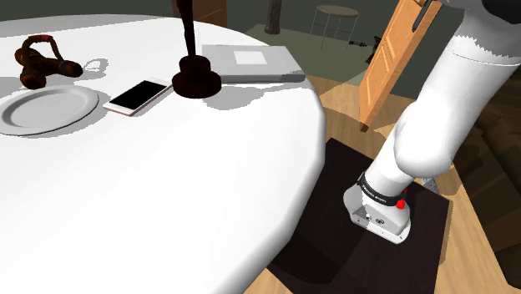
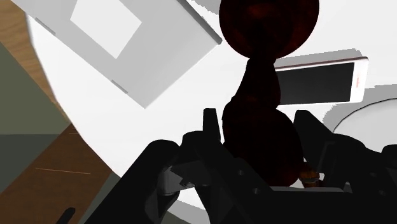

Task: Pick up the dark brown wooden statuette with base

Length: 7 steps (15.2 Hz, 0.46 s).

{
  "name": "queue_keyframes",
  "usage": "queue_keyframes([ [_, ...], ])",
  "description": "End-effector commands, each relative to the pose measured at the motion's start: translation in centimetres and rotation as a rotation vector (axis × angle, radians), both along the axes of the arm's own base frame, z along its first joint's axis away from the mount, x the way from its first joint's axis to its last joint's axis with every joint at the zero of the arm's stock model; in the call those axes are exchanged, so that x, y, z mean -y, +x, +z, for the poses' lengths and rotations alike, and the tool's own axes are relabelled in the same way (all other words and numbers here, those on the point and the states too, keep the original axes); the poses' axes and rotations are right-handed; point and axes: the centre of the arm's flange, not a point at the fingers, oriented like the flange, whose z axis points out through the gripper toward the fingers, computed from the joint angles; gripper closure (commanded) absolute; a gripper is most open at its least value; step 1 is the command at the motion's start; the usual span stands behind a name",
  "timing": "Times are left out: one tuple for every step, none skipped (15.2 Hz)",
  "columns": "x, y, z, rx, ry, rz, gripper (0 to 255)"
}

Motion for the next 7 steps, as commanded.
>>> queue_keyframes([
  [-0.1, -0.1, 1.0, 0.001, 0.000, 0.000, 255],
  [-0.1, -0.1, 1.6, 0.001, 0.000, 0.000, 255],
  [-0.1, -0.1, 2.1, 0.001, 0.000, 0.000, 255],
  [-0.1, -0.1, 2.6, 0.001, 0.000, 0.000, 255],
  [-0.1, -0.1, 3.1, 0.001, 0.000, 0.000, 255],
  [-0.1, -0.1, 3.2, 0.001, 0.000, 0.000, 255],
  [-0.1, -0.1, 3.2, 0.001, 0.000, 0.000, 255],
])
